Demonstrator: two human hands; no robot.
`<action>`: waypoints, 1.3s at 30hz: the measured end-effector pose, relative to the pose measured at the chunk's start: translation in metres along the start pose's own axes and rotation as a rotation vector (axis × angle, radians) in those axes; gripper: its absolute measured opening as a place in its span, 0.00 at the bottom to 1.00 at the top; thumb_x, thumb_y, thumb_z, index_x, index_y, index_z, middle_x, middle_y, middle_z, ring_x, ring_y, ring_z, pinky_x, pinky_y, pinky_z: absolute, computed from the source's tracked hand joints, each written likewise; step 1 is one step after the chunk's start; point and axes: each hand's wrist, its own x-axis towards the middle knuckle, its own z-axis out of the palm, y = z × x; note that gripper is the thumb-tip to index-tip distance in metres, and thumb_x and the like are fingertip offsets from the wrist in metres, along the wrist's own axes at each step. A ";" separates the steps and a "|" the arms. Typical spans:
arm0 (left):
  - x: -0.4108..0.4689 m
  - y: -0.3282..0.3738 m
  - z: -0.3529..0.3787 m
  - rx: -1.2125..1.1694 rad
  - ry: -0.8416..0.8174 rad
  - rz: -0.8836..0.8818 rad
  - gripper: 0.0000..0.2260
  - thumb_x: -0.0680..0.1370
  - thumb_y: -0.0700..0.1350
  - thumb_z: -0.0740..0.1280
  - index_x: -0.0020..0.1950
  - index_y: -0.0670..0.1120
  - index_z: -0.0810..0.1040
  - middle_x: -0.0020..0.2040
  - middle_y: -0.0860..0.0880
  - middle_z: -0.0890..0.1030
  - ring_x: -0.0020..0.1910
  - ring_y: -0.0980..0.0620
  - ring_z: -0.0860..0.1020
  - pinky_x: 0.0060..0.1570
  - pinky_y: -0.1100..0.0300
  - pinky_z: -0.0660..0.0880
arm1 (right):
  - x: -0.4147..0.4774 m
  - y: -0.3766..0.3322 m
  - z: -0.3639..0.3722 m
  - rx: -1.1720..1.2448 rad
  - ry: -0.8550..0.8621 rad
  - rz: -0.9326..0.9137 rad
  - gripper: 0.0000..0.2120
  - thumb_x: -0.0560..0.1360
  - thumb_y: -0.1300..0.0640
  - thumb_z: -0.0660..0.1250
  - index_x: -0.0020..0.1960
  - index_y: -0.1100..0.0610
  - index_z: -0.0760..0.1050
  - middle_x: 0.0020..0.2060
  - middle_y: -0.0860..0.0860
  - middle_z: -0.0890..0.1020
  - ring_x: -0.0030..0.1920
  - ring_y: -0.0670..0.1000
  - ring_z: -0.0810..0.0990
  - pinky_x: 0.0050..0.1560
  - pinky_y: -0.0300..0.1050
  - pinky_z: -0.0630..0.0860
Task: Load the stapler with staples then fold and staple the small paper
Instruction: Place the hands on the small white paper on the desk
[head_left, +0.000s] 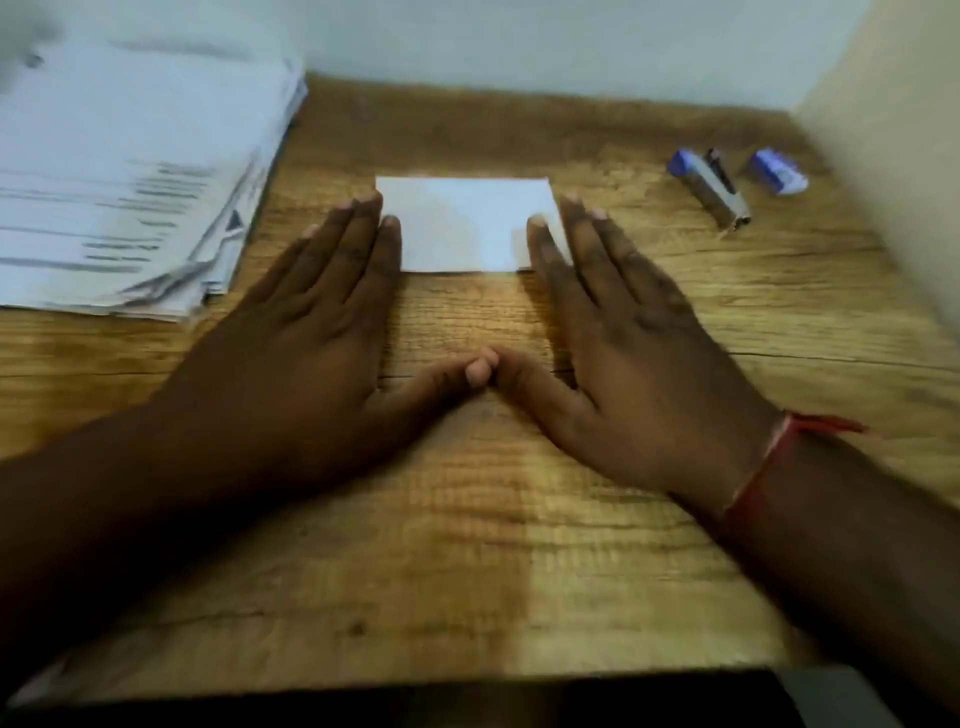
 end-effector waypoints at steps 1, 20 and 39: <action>-0.013 0.009 -0.005 -0.015 -0.010 -0.017 0.56 0.75 0.86 0.44 0.90 0.51 0.31 0.89 0.54 0.28 0.86 0.59 0.28 0.80 0.62 0.29 | -0.011 -0.005 0.000 0.000 0.036 0.002 0.47 0.81 0.22 0.44 0.89 0.47 0.34 0.88 0.49 0.34 0.88 0.51 0.34 0.86 0.52 0.39; -0.087 0.018 -0.013 -0.135 0.358 0.032 0.48 0.83 0.75 0.60 0.92 0.47 0.50 0.93 0.49 0.50 0.92 0.50 0.49 0.88 0.53 0.49 | -0.074 -0.037 0.004 -0.138 0.364 0.111 0.47 0.81 0.24 0.43 0.89 0.52 0.38 0.89 0.55 0.37 0.88 0.58 0.36 0.87 0.62 0.40; -0.010 -0.002 -0.009 -0.245 0.230 0.062 0.52 0.78 0.79 0.57 0.93 0.50 0.46 0.93 0.52 0.45 0.92 0.53 0.46 0.87 0.55 0.47 | -0.018 -0.015 0.000 0.091 0.286 0.065 0.54 0.75 0.16 0.47 0.88 0.47 0.34 0.88 0.50 0.34 0.87 0.54 0.31 0.86 0.62 0.36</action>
